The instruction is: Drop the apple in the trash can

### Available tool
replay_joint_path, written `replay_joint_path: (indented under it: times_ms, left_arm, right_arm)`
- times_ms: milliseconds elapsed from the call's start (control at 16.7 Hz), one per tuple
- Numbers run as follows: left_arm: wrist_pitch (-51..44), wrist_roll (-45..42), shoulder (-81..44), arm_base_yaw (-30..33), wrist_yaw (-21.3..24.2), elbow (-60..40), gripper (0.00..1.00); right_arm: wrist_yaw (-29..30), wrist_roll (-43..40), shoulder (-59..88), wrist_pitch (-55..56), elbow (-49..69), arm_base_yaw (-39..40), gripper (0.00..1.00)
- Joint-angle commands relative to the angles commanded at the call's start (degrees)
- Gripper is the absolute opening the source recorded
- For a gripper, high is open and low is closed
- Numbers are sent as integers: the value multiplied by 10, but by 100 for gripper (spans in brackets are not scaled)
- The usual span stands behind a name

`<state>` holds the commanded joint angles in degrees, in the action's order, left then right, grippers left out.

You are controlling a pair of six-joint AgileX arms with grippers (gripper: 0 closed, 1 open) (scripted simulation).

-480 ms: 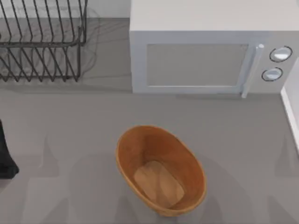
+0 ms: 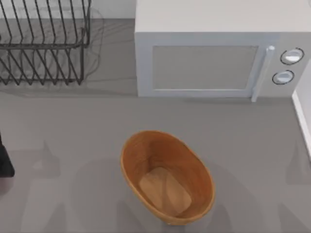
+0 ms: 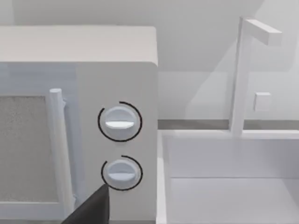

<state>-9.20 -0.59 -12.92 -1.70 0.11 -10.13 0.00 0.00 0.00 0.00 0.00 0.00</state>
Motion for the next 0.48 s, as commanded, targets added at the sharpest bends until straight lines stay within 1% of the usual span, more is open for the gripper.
replay_joint_path:
  times_ms: [180, 480]
  left_arm:
    - [-86, -5, -146, -16, 1, -90, 100]
    - [-251, -15, -443, -46, 1, -251, 100]
  right_arm:
    - [0, 0, 0, 0, 0, 0, 100]
    - [0, 0, 0, 0, 0, 0, 100]
